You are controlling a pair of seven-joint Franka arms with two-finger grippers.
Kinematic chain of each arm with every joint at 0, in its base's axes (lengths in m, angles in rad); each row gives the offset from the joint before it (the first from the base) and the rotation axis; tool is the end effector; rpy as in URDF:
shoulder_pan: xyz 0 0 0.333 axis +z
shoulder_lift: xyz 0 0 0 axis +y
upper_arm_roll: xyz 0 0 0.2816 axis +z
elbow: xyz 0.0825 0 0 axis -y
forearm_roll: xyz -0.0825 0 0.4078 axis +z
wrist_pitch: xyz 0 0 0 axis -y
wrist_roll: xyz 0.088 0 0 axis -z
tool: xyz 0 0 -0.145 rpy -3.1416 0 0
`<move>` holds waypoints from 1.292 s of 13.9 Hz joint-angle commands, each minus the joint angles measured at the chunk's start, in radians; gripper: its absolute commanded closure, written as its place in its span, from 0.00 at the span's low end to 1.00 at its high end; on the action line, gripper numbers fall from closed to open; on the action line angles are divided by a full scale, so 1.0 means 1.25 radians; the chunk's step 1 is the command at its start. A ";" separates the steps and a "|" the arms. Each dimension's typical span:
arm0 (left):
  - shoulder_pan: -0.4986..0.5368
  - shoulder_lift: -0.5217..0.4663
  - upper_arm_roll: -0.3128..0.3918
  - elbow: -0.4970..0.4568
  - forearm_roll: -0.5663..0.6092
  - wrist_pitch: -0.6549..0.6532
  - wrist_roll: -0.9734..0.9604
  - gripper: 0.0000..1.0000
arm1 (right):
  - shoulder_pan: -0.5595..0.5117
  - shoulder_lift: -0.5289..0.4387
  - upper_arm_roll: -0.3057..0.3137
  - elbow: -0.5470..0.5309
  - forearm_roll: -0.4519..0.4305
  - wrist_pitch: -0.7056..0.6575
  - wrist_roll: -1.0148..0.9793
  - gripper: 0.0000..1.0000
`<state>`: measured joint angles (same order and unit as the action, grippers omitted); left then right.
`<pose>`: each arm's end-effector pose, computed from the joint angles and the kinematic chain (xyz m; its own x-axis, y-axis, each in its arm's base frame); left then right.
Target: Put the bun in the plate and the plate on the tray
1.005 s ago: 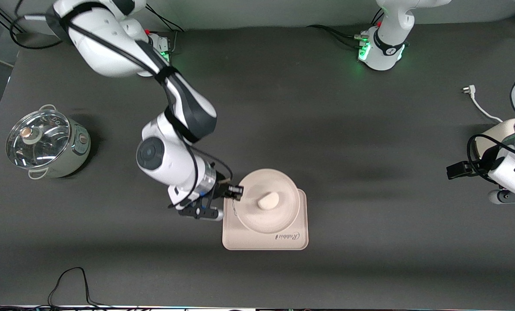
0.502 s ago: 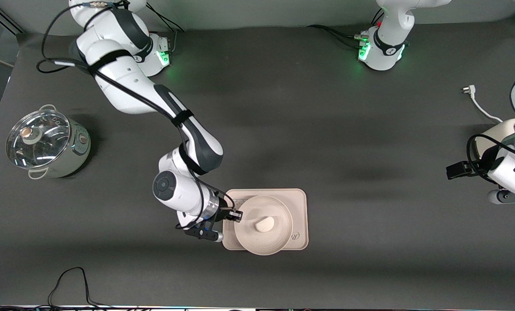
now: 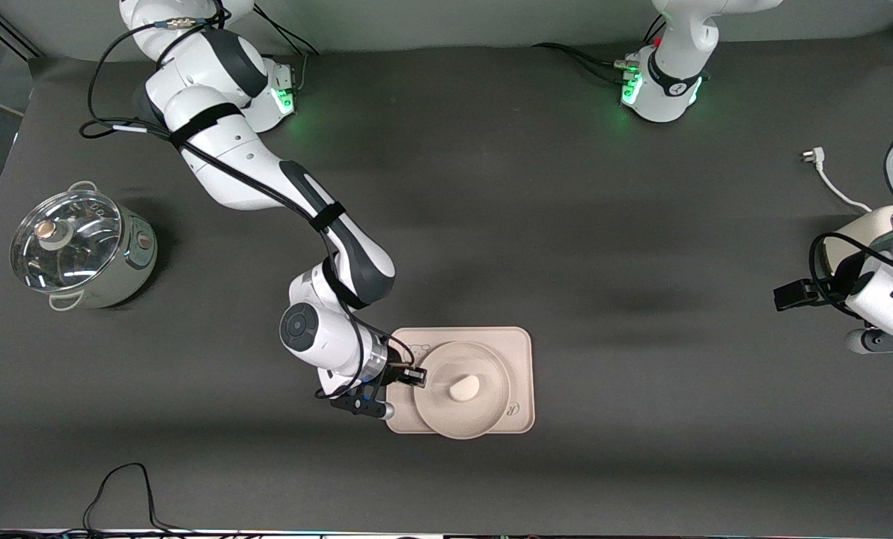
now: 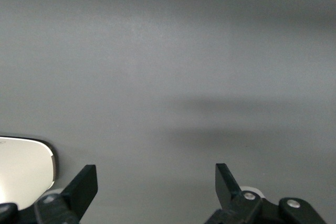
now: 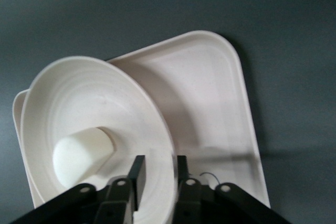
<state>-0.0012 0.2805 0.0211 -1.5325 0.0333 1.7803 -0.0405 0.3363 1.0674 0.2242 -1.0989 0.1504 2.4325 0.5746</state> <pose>0.6560 0.0161 0.4154 0.9981 0.0528 -0.0312 0.0515 -0.9979 -0.0394 0.6991 0.3828 0.1329 0.9651 -0.2603 0.0294 -0.2281 -0.8902 -0.3944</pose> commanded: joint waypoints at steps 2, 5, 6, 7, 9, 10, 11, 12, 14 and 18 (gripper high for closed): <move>-0.004 0.009 0.003 0.021 0.000 -0.012 0.012 0.00 | 0.006 -0.043 -0.003 0.016 0.005 -0.091 -0.001 0.00; -0.004 0.009 0.003 0.021 0.002 -0.012 0.012 0.00 | -0.001 -0.128 -0.003 0.015 -0.039 -0.230 -0.003 0.00; -0.004 0.009 0.003 0.021 0.002 -0.012 0.012 0.00 | -0.009 -0.168 -0.004 0.015 -0.059 -0.284 -0.009 0.00; -0.004 0.009 0.003 0.021 0.002 -0.012 0.012 0.00 | -0.025 -0.207 -0.004 0.014 -0.060 -0.339 -0.012 0.00; -0.004 0.009 0.003 0.021 0.002 -0.012 0.012 0.00 | -0.037 -0.300 -0.038 -0.036 -0.059 -0.426 -0.030 0.00; -0.004 0.009 0.003 0.021 0.002 -0.012 0.012 0.00 | -0.035 -0.362 -0.075 -0.082 -0.059 -0.440 -0.068 0.00; -0.005 0.009 0.004 0.021 0.002 -0.012 0.010 0.00 | -0.035 -0.425 -0.104 -0.149 -0.054 -0.441 -0.116 0.00; -0.008 0.009 0.004 0.020 0.004 -0.009 0.009 0.00 | -0.035 -0.489 -0.134 -0.209 -0.052 -0.439 -0.161 0.00; -0.015 -0.007 0.003 0.018 0.007 -0.024 -0.004 0.00 | -0.036 -0.621 -0.186 -0.324 -0.047 -0.440 -0.215 0.00; -0.006 -0.109 0.002 -0.038 0.007 -0.069 -0.003 0.00 | -0.082 -0.824 -0.203 -0.476 -0.048 -0.483 -0.222 0.00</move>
<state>-0.0078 0.2358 0.0177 -1.5308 0.0333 1.7325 -0.0403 0.2539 0.1946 -0.0284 -1.5345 0.0834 1.8407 0.3203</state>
